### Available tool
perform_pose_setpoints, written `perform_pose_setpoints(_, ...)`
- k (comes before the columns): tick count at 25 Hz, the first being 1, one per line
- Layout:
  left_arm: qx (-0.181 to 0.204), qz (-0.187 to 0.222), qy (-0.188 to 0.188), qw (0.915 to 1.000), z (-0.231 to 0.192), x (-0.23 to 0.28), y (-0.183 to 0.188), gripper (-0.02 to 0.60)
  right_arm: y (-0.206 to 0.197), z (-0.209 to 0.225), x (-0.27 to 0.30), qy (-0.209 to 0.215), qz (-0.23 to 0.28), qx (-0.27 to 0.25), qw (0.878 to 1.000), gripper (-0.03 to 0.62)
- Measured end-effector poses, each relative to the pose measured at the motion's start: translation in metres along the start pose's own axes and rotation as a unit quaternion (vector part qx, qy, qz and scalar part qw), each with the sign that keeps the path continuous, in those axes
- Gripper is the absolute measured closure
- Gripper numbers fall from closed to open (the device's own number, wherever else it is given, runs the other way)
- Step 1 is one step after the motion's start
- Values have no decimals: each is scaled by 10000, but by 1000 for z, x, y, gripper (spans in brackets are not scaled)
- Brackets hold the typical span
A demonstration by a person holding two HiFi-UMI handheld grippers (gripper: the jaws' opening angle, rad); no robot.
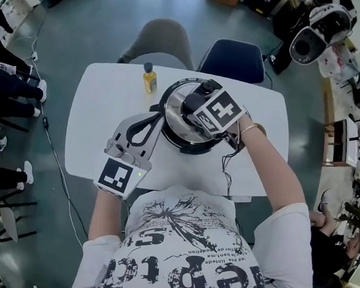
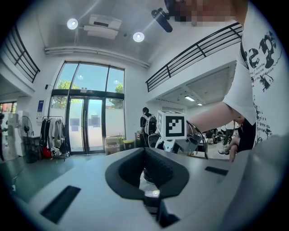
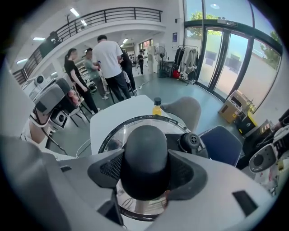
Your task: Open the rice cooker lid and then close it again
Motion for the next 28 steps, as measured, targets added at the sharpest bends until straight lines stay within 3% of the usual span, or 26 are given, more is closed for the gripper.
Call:
perform_pose_setpoints(11, 6, -151, 272, 9995, -3, -16, -1, 568, 2, 2, -5, 10, 144, 280, 9995, 303)
perform_pose_setpoints(22, 206, -74, -81, 9997, -3, -1, -3, 568, -1, 7, -37, -100, 624, 515, 9967, 303)
perform_pose_setpoints(28, 104, -90, 74, 9999, 18, -4, 4, 568, -31, 4, -53, -1, 693, 426, 9967, 303)
Point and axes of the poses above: the fingertips, and each gripper's own axes: x forward along the fingers, z to its right, y out of its top, the point moved 6 cm from there along -x, backward along the fingers, and after that the axes turned 6 degrees about x, right-handed, at the moved point
